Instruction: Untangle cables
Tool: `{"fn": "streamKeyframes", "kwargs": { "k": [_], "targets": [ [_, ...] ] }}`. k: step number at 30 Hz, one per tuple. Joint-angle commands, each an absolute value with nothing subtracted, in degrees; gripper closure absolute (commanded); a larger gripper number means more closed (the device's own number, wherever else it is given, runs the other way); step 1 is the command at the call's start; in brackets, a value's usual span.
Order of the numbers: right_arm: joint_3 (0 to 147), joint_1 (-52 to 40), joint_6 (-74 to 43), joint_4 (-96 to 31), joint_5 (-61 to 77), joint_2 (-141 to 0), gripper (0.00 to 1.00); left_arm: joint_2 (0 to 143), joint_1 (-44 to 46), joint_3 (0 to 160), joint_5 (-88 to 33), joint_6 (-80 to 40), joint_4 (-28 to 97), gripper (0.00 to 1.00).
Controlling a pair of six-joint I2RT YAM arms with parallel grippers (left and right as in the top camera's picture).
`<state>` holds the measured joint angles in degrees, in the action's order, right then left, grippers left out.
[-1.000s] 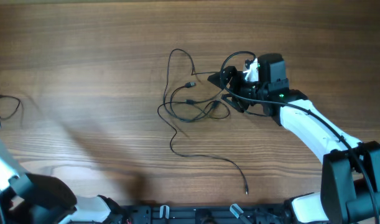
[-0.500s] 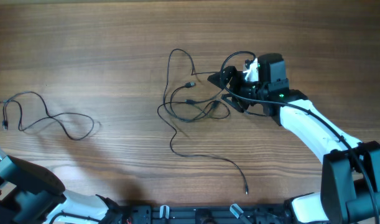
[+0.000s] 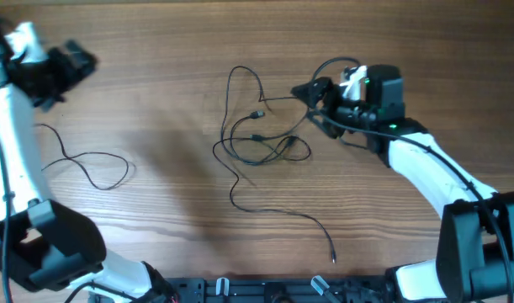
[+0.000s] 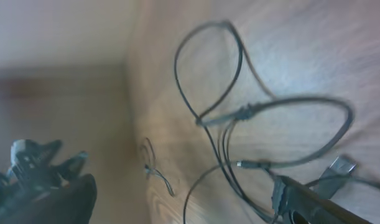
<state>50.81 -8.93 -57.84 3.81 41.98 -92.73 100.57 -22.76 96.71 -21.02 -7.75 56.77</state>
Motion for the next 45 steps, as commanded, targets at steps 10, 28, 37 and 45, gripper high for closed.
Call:
{"fn": "streamKeyframes", "kwargs": {
  "k": [10,28,37,45],
  "targets": [
    [51.0,-2.7,-57.0,3.6,46.0,-93.3,0.07,107.1,2.3,95.7,-22.5,1.3,66.1,0.00],
    [51.0,-2.6,-56.8,3.3,45.9,-93.3,0.07,117.0,17.4,88.1,-12.8,-12.9,65.8,0.00],
    [51.0,-2.7,-56.8,3.3,45.9,-93.3,0.07,117.0,17.6,80.5,-13.4,-14.2,60.1,0.71],
    [51.0,-2.7,-56.8,3.1,46.0,-93.3,0.07,113.5,17.5,86.0,-18.1,-7.5,58.1,0.96]
  ]
}}
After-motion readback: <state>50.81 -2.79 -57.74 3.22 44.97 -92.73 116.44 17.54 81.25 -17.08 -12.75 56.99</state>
